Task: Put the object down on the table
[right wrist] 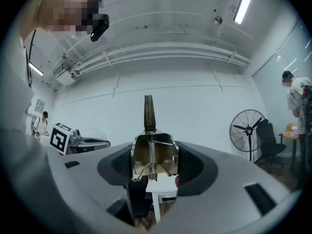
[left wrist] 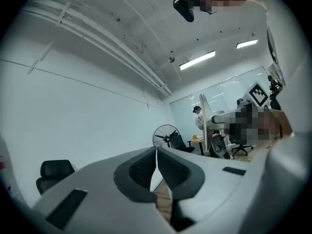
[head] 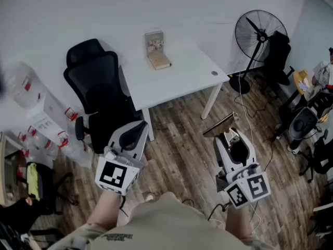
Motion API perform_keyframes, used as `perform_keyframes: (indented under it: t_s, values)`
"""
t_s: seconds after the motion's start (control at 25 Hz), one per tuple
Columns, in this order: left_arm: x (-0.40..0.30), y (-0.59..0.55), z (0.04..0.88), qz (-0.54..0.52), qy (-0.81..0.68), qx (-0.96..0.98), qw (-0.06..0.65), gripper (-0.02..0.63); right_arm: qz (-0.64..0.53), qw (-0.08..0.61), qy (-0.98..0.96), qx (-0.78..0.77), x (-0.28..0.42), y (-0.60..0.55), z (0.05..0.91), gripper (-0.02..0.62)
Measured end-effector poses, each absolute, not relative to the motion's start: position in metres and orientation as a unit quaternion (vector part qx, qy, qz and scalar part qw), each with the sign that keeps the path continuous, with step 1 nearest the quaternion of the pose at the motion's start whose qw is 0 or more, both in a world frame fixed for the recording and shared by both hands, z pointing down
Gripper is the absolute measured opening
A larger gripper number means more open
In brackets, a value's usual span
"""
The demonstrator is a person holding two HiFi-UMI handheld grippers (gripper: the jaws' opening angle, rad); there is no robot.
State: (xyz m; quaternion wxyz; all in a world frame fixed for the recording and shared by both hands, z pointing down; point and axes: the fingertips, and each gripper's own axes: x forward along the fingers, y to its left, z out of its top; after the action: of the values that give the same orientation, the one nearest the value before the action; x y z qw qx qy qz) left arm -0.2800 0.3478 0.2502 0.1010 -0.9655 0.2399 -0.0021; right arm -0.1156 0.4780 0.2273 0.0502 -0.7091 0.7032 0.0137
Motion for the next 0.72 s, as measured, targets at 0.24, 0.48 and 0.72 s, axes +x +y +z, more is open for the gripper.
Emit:
perform_keyframes:
  t_s: [0.24, 0.48, 0.72]
  values:
    - [-0.265, 0.36, 0.257, -0.016, 0.244, -0.964, 0.108, 0.028, -0.017, 0.061, 0.707, -0.705, -0.098, 0.484, 0.236, 0.238]
    - [-0.245, 0.379, 0.266, -0.022, 0.245, -0.963, 0.109, 0.028, -0.038, 0.073, 0.707, -0.702, -0.076, 0.497, 0.247, 0.238]
    - [-0.23, 0.387, 0.277, -0.037, 0.249, -0.961, 0.112, 0.028, -0.093, 0.143, 0.712, -0.681, -0.058, 0.501, 0.255, 0.238]
